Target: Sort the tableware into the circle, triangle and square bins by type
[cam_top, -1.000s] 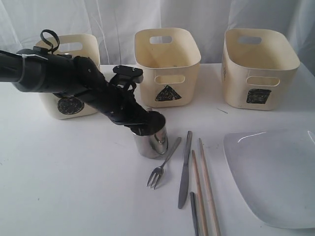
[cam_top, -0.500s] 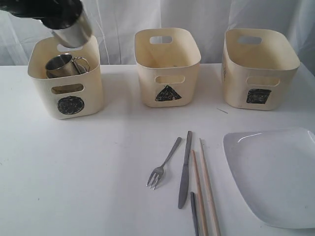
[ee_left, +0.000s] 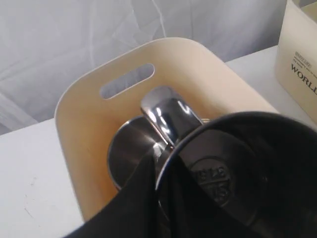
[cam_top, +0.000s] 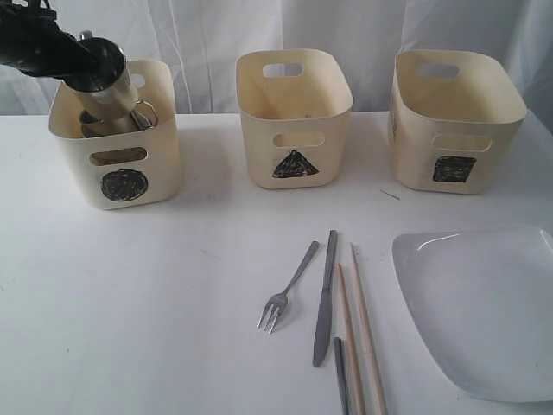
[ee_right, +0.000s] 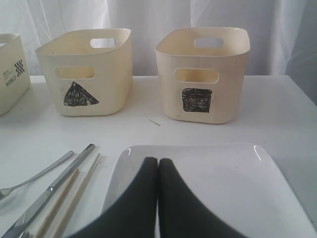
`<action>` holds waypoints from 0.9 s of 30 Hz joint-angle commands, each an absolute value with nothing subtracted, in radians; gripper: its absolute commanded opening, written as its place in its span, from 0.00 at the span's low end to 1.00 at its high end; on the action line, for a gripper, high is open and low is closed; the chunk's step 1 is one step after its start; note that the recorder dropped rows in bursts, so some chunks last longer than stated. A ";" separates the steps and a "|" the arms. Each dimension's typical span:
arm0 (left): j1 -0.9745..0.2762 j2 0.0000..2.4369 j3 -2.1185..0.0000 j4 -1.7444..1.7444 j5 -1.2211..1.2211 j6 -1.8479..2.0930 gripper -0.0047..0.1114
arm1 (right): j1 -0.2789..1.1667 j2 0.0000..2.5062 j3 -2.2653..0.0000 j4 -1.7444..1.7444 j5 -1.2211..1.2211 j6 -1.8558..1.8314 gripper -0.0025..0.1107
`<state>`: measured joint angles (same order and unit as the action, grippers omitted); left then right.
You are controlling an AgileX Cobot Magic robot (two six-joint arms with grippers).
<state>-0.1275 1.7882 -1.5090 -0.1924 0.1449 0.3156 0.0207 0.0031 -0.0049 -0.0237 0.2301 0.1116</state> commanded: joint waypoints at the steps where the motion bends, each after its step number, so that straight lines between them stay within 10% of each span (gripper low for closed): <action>1: -0.125 1.813 -1.520 -0.227 0.122 0.311 0.04 | 0.024 0.000 0.000 -0.023 0.223 0.108 0.02; 9: -0.131 1.863 -1.520 -0.310 0.138 0.311 0.04 | 0.024 0.000 0.000 -0.023 0.221 0.108 0.02; 19: -0.131 1.867 -1.530 -0.375 0.223 0.306 0.44 | 0.024 0.000 0.000 -0.023 0.223 0.108 0.02; 27: -0.131 1.736 -1.476 -0.382 0.339 0.320 0.44 | 0.024 0.000 0.000 -0.023 0.223 0.108 0.02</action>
<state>-0.1275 1.7982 -1.5124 -0.3698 0.3044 0.3156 0.0207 0.0031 -0.0049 -0.0234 0.2301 0.1116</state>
